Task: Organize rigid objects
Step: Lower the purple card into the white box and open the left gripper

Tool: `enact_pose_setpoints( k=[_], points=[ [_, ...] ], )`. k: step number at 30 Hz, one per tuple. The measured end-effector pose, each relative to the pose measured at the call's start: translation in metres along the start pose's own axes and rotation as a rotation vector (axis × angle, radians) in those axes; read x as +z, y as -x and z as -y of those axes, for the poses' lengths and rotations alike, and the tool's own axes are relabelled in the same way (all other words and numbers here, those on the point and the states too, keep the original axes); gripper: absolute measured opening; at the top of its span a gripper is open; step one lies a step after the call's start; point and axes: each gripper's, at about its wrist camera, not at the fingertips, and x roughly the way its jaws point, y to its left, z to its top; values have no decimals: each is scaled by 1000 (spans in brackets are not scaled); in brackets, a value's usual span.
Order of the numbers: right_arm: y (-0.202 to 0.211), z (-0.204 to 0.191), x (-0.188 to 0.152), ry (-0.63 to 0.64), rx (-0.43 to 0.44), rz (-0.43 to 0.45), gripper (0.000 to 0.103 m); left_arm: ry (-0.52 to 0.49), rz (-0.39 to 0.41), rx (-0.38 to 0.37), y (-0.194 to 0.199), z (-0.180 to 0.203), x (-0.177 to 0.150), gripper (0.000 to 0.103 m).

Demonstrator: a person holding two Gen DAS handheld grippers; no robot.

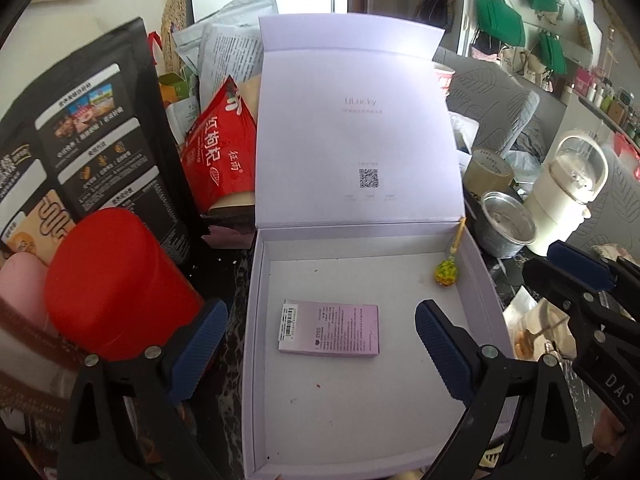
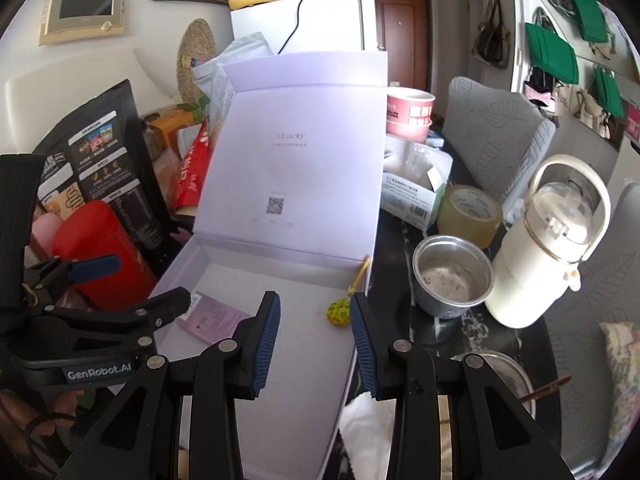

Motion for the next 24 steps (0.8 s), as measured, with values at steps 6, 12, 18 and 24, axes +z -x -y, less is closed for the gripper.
enact_pose_setpoints(
  k=[6,12,18,24],
  points=[
    [26,-9,-5,2,-5,22,38,-2,26,0,28,0,-6,97],
    [55,-18,-14,-3,-13,34,40,-7,55,7,58,-3,-16,97],
    [82,-26,-24,-5,-6,47,42,-8,61,2,82,-1,-31,97],
    [109,-33,-38,12,-22,59,48,-24,63,-25,101,7,-53,97]
  ],
)
